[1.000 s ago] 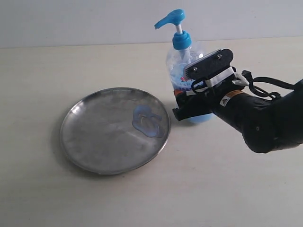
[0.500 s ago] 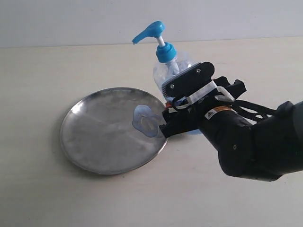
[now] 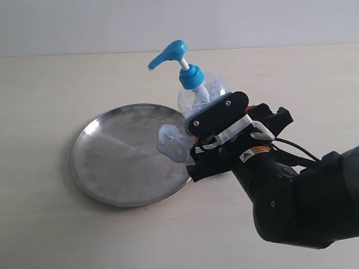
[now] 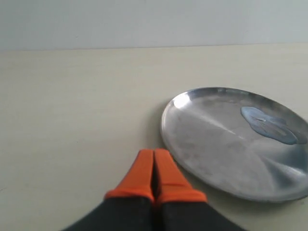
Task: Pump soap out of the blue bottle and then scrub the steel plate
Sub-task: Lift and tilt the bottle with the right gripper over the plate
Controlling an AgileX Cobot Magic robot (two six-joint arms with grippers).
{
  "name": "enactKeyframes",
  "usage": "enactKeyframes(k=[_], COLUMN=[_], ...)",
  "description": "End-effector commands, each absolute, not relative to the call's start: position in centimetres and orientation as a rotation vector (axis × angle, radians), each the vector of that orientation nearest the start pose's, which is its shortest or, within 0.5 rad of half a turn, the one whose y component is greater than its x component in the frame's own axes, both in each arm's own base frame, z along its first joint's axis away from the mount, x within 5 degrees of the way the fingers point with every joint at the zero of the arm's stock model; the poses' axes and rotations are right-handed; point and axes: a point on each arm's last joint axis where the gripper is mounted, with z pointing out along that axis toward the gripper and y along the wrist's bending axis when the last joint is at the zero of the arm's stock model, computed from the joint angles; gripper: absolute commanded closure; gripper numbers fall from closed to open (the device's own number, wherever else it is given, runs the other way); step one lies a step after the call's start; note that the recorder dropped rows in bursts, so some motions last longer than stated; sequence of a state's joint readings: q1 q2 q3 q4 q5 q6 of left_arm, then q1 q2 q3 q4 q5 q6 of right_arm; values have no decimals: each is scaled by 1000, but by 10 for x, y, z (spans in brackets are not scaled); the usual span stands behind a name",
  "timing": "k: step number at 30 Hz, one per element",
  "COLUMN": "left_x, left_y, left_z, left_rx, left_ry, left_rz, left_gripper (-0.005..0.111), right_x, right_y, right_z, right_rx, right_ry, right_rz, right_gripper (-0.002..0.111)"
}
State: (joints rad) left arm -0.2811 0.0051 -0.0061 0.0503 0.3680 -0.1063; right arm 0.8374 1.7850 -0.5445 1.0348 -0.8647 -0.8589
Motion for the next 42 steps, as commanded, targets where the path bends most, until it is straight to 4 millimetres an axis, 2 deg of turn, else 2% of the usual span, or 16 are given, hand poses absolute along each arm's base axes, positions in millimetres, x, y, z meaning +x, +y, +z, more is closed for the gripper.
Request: enactKeyframes(k=[1,12,20,42], left_x=[49,61,70,70], left_y=[-15,-20,-23,-23], left_z=[206,285,331,335], left_rx=[222,226,219,218], left_ry=[1777,1712,1662,1652], left_rz=[-262,-282,-288,-290], left_gripper=[107,107,107,107], right_x=[232,232,231,230], right_y=[164,166,171,173], right_z=[148,147,145,144], right_rx=[-462,-464,-464,-505], right_ry=[1839,1847,1864,1868], right_rz=[-308,-267,-190,-182], right_gripper=[108,108,108,108])
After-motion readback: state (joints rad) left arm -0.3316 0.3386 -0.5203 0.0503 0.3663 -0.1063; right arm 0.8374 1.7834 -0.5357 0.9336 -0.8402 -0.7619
